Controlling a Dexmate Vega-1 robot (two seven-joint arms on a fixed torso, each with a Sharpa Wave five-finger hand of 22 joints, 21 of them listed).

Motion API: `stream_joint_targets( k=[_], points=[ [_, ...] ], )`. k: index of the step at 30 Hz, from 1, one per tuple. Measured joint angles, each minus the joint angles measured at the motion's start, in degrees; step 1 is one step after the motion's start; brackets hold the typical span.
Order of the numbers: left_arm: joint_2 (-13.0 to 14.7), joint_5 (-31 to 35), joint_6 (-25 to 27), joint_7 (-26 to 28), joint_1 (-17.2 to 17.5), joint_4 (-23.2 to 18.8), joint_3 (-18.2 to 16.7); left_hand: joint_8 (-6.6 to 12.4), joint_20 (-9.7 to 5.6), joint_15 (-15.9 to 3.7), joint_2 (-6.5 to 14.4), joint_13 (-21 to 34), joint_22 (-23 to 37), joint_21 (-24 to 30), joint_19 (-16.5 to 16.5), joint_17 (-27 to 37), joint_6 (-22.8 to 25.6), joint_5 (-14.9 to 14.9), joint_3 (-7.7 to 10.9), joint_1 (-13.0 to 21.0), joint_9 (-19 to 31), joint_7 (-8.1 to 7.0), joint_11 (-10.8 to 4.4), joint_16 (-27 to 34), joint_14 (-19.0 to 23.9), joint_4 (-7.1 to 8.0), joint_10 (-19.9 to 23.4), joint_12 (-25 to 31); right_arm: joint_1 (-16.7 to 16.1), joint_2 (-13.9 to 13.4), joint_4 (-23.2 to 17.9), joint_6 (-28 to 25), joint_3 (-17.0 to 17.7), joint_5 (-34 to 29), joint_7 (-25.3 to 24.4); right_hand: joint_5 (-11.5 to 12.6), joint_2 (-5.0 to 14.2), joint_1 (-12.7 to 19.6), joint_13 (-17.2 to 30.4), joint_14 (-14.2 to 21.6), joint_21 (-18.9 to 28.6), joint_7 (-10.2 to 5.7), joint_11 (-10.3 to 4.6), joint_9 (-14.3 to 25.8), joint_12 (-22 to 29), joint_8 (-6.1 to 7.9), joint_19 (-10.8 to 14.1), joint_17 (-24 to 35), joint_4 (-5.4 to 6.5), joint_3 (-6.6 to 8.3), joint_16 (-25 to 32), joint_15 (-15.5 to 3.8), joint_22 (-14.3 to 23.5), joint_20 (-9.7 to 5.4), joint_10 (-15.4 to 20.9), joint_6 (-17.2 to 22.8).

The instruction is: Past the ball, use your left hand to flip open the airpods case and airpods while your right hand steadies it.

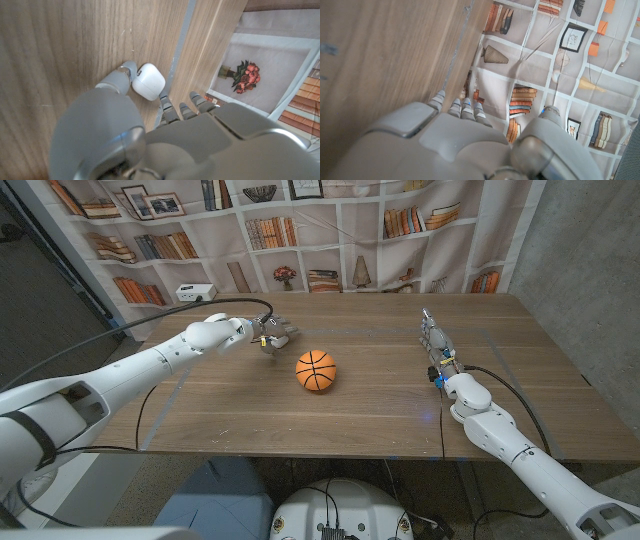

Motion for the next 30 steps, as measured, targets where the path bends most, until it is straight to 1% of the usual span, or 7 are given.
stream_joint_targets(
  k=[4, 8, 13, 17, 24, 29, 30],
  points=[
    [0.0, 0.0, 0.01, -0.02, -0.02, 0.05, 0.08, 0.0, 0.0, 0.01, 0.0, 0.24, 0.0, 0.0, 0.0, 0.0, 0.0, 0.0, 0.0, 0.0, 0.0, 0.0, -0.02, 0.0, 0.01, 0.0, 0.3, 0.11, 0.03, 0.01, 0.02, -0.06, -0.03, -0.02, 0.01, 0.0, 0.0, 0.0, 0.0, 0.0, 0.0, 0.0, 0.0, 0.0, 0.0, 0.0, 0.0, 0.0, 0.0, 0.0, 0.0, 0.0, 0.0, 0.0, 0.0, 0.0],
    [-0.09, 0.0, 0.1, -0.03, -0.04, 0.15, 0.19, 0.0, 0.0, -0.23, 0.0, 0.37, 0.0, 0.0, 0.0, 0.0, 0.0, 0.0, 0.25, 0.0, 0.0, 0.0, -0.63, 0.0, 1.06, 0.07, 2.31, 1.02, 0.04, 0.01, 0.02, -0.09, -0.06, -0.04, 0.01, 0.0, 0.0, 0.0, 0.0, 0.0, 0.0, 0.0, 0.0, 0.0, 0.0, 0.0, 0.0, 0.0, 0.0, 0.0, 0.0, 0.0, -0.01, 0.0, 0.0, 0.0],
    [-0.15, 0.0, 0.16, -0.02, -0.05, 0.26, 0.36, 0.0, 0.21, 0.0, 0.0, 0.78, 0.0, 0.0, 0.21, 0.0, 0.0, -0.22, 0.56, 0.0, 0.0, -0.01, -1.66, 0.43, 2.06, 0.07, 4.12, 2.11, 0.04, 0.01, 0.02, -0.1, -0.06, -0.04, 0.01, 0.0, 0.0, 0.0, 0.0, 0.0, 0.0, 0.0, 0.0, 0.0, 0.0, 0.0, 0.0, 0.0, 0.01, 0.0, 0.0, 0.0, -0.01, 0.0, 0.0, 0.0],
    [-0.2, 0.01, 0.23, 0.12, -0.04, 0.28, 0.47, 0.0, 0.21, -0.21, 0.0, 0.81, 0.0, 0.0, 0.21, 0.0, 0.0, -0.22, 0.56, 0.0, 0.0, -0.41, -1.55, 0.45, 2.27, 0.07, 4.63, 2.34, -0.01, 0.01, -0.01, -0.12, -0.06, -0.05, -0.04, 0.0, 0.0, 0.0, 0.0, 0.0, 0.0, 0.0, 0.0, 0.0, 0.0, 0.0, 0.0, 0.0, 0.01, 0.0, 0.0, 0.0, -0.01, 0.0, 0.0, 0.0],
    [-0.21, 0.04, 0.34, 0.38, 0.01, 0.26, 0.56, 0.0, 0.2, -0.12, 0.0, 1.07, 0.0, 0.0, 0.2, 0.0, 0.0, -0.22, 1.03, 0.0, 0.0, -0.41, -1.85, 0.44, 2.8, 0.08, 4.94, 2.67, -0.14, 0.01, -0.11, -0.16, -0.06, -0.04, -0.14, 0.0, 0.0, 0.0, 0.0, 0.0, 0.0, 0.0, 0.0, 0.0, 0.0, 0.0, 0.0, 0.0, 0.01, 0.0, 0.0, 0.0, -0.01, 0.0, 0.0, 0.0],
    [-0.17, 0.15, 0.52, 0.7, 0.24, -0.06, 0.59, 0.07, 0.52, -0.63, 0.0, 1.28, 0.0, 0.38, 0.52, 0.0, 0.05, -0.44, 1.2, 0.0, 0.0, -0.42, -2.07, 0.45, 4.12, -0.09, 7.42, 4.1, -0.22, 0.01, -0.13, -0.16, -0.06, -0.04, -0.18, 0.0, 0.0, 0.0, 0.0, 0.0, 0.0, 0.0, 0.0, 0.0, 0.0, 0.0, 0.0, 0.0, 0.01, 0.0, 0.0, 0.0, -0.01, 0.0, 0.0, 0.0],
    [-0.14, 0.15, 0.59, 0.83, 0.31, -0.14, 0.59, 0.23, 0.52, -0.81, -0.01, 1.4, 0.0, 0.45, 0.52, 0.0, 0.78, -0.64, 1.2, 0.0, 0.0, -0.49, -2.07, 0.45, 4.3, -0.09, 7.82, 4.38, -0.24, 0.0, -0.16, -0.16, -0.06, -0.04, -0.19, 0.0, 0.0, 0.0, 0.0, 0.0, 0.0, 0.0, 0.0, 0.0, 0.0, 0.0, 0.0, 0.0, 0.01, 0.0, 0.0, 0.0, -0.01, 0.0, 0.0, 0.0]
  ],
)
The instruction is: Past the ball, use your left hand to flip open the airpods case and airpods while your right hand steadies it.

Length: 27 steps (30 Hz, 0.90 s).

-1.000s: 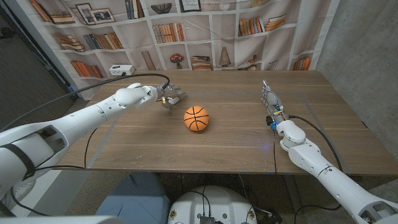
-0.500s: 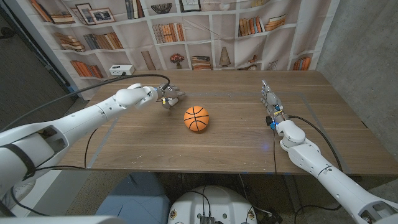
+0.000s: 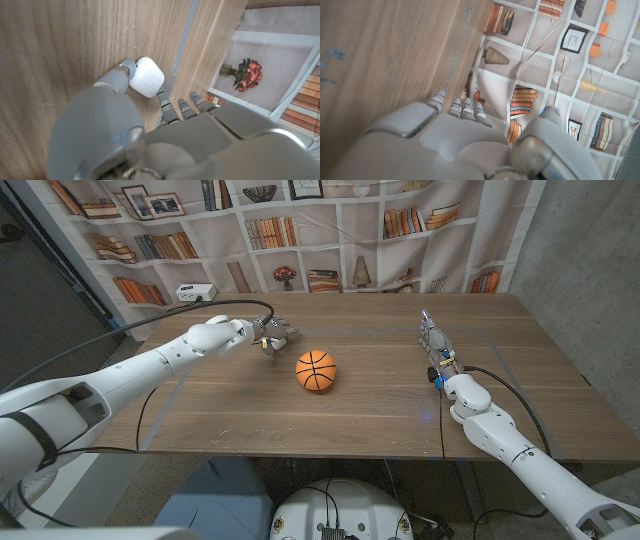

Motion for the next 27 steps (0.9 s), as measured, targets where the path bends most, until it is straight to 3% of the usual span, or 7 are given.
stream_joint_targets(
  k=[4, 12, 18, 21, 27],
  points=[
    [0.15, 0.12, 0.23, 0.31, 0.3, -0.34, 0.0, 0.44, 0.0, 0.3, 0.0, 0.72, 0.0, 0.0, 0.0, 0.0, 2.26, -0.6, 0.0, 0.0, 0.0, -0.25, 0.52, 0.0, 0.33, 0.0, 0.89, 1.28, -0.06, 0.02, -0.08, 0.0, 0.0, 0.0, -0.06, 0.0, 0.0, 0.0, 0.0, 0.0, 0.0, 0.0, 0.0, 0.0, 0.0, 0.0, 0.0, 0.0, 0.0, 0.0, 0.0, 0.0, 0.0, 0.0, 0.0, 0.0],
    [0.64, 0.24, 0.53, 1.22, 1.07, -1.0, -0.32, 0.44, -0.18, -0.91, 0.24, 1.62, 0.0, 0.0, 0.18, 0.29, 4.07, -1.93, 0.4, -0.25, 0.0, -0.86, 1.87, 0.0, 2.78, 0.08, 2.24, 3.33, -0.25, 0.05, -0.41, 0.02, 0.0, -0.07, -0.32, 0.0, 0.0, 0.0, 0.0, 0.0, 0.0, 0.0, 0.0, 0.0, 0.0, 0.0, 0.0, 0.0, 0.0, 0.0, 0.0, 0.0, -0.01, 0.0, 0.0, 0.0],
    [1.15, 0.19, 0.54, 2.9, 1.89, -1.43, -0.77, 0.44, -0.73, -1.45, 0.26, 2.74, 0.0, 0.0, 0.72, 0.3, 6.46, -2.81, 0.63, -0.27, 0.0, -2.94, 2.79, 0.0, 3.5, -0.15, 3.16, 5.33, -0.37, 0.08, -0.66, 0.09, 0.0, -0.18, -0.47, 0.0, 0.0, 0.0, 0.0, 0.0, 0.0, 0.0, 0.0, 0.0, 0.0, 0.0, 0.0, 0.0, 0.0, 0.0, 0.0, 0.0, -0.01, 0.0, 0.0, 0.0],
    [1.41, 0.12, 0.53, 3.48, 2.32, -1.64, -1.06, 0.15, -0.72, -1.7, -0.01, 3.05, 0.0, 0.0, 0.72, 0.3, 6.23, -3.09, 0.87, -0.63, 0.0, -2.56, 3.54, 0.0, 3.84, -0.37, 3.92, 6.17, -0.42, 0.08, -0.72, 0.12, 0.0, -0.2, -0.53, 0.0, 0.0, 0.0, 0.0, 0.0, 0.0, 0.0, 0.0, 0.0, 0.0, 0.0, 0.0, 0.0, 0.0, 0.0, 0.0, 0.0, -0.01, 0.0, 0.0, 0.0],
    [1.98, -0.27, 0.5, 6.94, 3.32, -2.12, -1.81, -0.73, -1.0, -1.84, -0.37, 3.55, 0.0, 0.0, 1.26, 0.3, 4.43, -3.54, 1.28, -1.0, 0.0, -1.66, 3.48, 0.0, 5.31, -0.31, 4.29, 6.66, -0.8, 0.09, -1.12, 0.18, -0.01, -0.23, -0.76, 0.0, 0.0, 0.0, 0.0, 0.0, 0.0, 0.0, 0.0, 0.0, 0.0, 0.0, 0.0, 0.0, 0.0, 0.0, 0.0, 0.0, -0.01, 0.0, 0.0, 0.0]
  ],
)
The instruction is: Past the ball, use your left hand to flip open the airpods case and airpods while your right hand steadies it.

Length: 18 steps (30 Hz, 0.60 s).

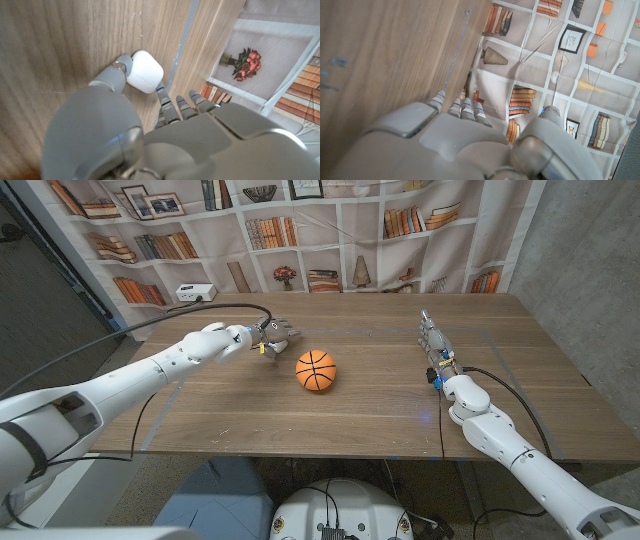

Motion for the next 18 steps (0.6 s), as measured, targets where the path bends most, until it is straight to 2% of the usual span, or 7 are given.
stream_joint_targets(
  k=[2, 5, 11, 18],
  points=[
    [0.19, 0.0, 0.0, 0.0, 0.35, -0.23, -0.23, 0.0, 0.28, -0.33, 0.0, 0.3, 0.0, 0.0, 0.28, 0.0, 0.14, 0.0, 0.0, 0.0, 0.0, 0.11, 0.0, 0.0, 0.64, 0.0, 0.0, 0.45, 0.0, 0.0, 0.0, 0.02, 0.0, 0.0, -0.06, 0.0, 0.0, 0.0, 0.0, 0.0, 0.0, 0.0, 0.0, 0.0, 0.0, 0.0, 0.0, 0.0, 0.0, 0.0, 0.0, 0.0, 0.0, 0.0, 0.0, 0.0],
    [0.31, 0.06, 0.21, 2.88, 0.88, -0.48, -0.55, 0.0, 0.5, -0.42, 0.0, 0.47, 0.0, 0.0, 0.5, 0.0, 0.43, -0.31, 0.23, 0.01, 0.0, 0.0, 0.3, 0.35, 1.05, -0.23, 0.3, 0.66, -0.32, -0.1, -0.42, 0.04, 0.06, -0.03, -0.09, 0.0, 0.0, 0.0, 0.0, 0.0, 0.0, 0.0, 0.0, 0.0, 0.0, 0.0, 0.0, 0.0, 0.0, 0.0, 0.0, 0.0, 0.0, 0.0, 0.0, 0.0],
    [0.36, -1.27, 1.01, 5.25, 2.11, -0.97, -1.53, 0.0, 0.28, -0.42, 0.05, 0.52, 0.0, 0.0, 0.9, 0.0, 0.65, -0.43, 0.31, 0.06, 0.0, -0.21, 0.51, 0.45, 1.66, -0.14, 0.51, 1.11, -0.48, -0.26, -0.71, 0.05, 0.07, -0.11, -0.09, 0.0, 0.0, 0.0, 0.0, 0.0, 0.0, 0.0, 0.0, 0.0, 0.0, 0.0, 0.0, 0.0, 0.0, 0.0, 0.0, 0.0, 0.0, 0.0, 0.0, 0.0],
    [0.23, -4.1, 2.08, 7.27, 3.79, -1.66, -3.38, 0.32, 0.46, -0.41, 0.09, 0.54, 0.0, 0.0, 1.33, -0.01, 1.27, -0.44, 0.38, 0.11, 0.0, 0.22, 0.52, 0.4, 1.66, -0.08, 0.51, 1.32, -0.53, -0.31, -0.77, 0.04, 0.07, -0.14, 0.07, 0.0, 0.0, 0.0, 0.0, 0.0, 0.0, 0.0, 0.0, 0.0, 0.0, 0.0, 0.0, 0.0, 0.0, 0.0, 0.0, 0.0, 0.0, 0.0, 0.0, 0.0]
  ],
)
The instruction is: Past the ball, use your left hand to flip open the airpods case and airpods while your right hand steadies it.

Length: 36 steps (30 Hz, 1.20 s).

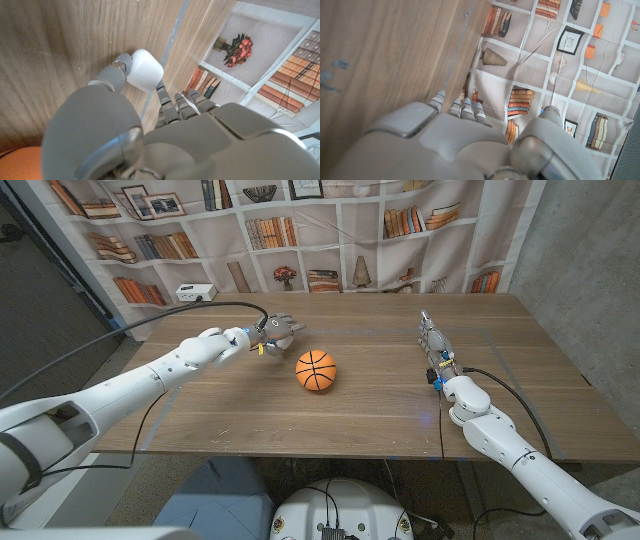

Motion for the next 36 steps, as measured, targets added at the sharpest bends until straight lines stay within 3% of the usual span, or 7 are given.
stream_joint_targets(
  k=[32, 36],
  points=[
    [-2.69, -18.61, 5.75, 6.41, 7.56, -6.64, -9.68, 0.0, -0.17, 0.25, -0.53, 0.82, 0.0, 0.0, 0.17, -0.1, 0.6, -0.22, 0.22, 0.7, 0.0, 0.18, 0.01, -0.35, 0.87, -0.23, 0.01, 0.66, -1.53, -0.72, -0.54, 1.88, 1.54, 1.14, 0.63, 0.0, 0.54, 0.07, 0.0, 0.0, 0.0, 0.0, 0.0, 0.0, 0.0, 0.0, 0.0, 0.0, -0.17, 0.17, 0.0, 0.0, -0.01, 0.0, 0.0, 0.0],
    [-3.15, -21.24, 7.2, 7.23, 8.49, -7.79, -10.75, 0.0, 0.05, 0.0, -0.56, 0.83, 0.0, 0.0, 0.39, -0.16, 0.84, -0.22, 0.22, 0.68, 0.0, 0.43, 0.82, -0.35, 1.23, -0.22, 0.83, 0.67, -2.09, -0.92, -0.94, 2.25, 1.89, 1.29, 0.68, 0.0, 0.54, 0.07, 0.0, 0.0, 0.0, 0.0, 0.0, 0.0, 0.0, 0.0, 0.0, 0.0, -0.17, 0.17, 0.0, 0.0, -0.01, 0.0, 0.0, 0.0]
  ],
)
